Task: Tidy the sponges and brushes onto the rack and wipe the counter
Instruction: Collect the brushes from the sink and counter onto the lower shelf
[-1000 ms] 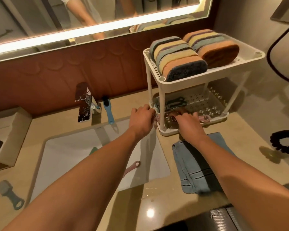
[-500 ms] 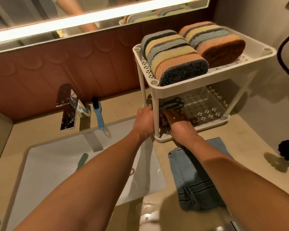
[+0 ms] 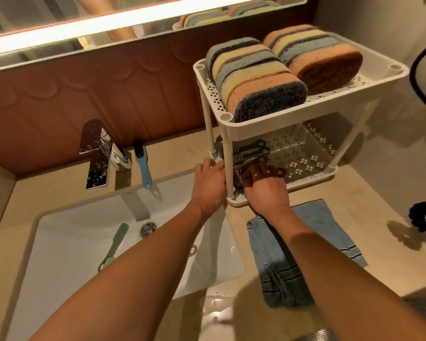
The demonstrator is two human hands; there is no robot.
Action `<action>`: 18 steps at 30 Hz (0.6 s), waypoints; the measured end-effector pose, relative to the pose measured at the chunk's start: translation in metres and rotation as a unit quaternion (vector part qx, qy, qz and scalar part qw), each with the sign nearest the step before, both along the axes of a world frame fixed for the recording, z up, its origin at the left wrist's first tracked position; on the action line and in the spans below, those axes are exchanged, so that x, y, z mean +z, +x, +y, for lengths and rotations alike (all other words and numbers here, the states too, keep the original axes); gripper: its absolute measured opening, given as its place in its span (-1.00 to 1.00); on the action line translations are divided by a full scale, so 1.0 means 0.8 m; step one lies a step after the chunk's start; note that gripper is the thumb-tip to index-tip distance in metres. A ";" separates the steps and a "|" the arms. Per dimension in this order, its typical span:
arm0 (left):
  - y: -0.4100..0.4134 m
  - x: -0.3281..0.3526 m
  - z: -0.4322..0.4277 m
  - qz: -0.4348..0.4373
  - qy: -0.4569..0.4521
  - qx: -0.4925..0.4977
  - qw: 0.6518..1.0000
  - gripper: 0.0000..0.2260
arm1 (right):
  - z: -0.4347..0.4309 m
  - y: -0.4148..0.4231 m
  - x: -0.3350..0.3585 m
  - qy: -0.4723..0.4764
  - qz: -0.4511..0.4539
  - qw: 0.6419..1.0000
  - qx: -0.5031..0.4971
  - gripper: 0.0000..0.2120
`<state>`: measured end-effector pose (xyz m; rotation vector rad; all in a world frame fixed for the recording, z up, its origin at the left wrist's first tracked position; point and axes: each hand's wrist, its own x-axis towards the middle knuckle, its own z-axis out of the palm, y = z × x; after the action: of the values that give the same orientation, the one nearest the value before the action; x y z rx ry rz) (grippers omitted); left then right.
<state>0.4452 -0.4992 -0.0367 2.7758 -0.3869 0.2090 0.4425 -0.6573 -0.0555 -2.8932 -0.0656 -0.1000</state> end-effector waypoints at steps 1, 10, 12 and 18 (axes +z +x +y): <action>0.000 -0.001 -0.001 -0.001 0.001 0.004 1.000 -0.92 | 0.000 0.001 0.000 -0.003 0.001 1.000 0.001 -0.77; 0.013 -0.016 0.002 0.036 0.050 -0.001 0.998 -0.46 | -0.003 0.005 -0.014 -0.010 -0.025 0.999 0.016 -0.75; 0.016 -0.019 0.003 0.049 0.054 0.002 0.997 -0.39 | -0.004 0.004 -0.012 0.003 -0.037 0.999 0.022 -0.78; 0.013 -0.014 0.004 0.056 0.080 -0.001 0.995 -0.58 | -0.003 0.005 -0.012 0.020 -0.047 0.998 0.020 -0.78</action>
<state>0.4559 -0.4964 -0.0476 2.9269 -0.3929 0.0229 0.4464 -0.6597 -0.0655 -2.8448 -0.1382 -0.2279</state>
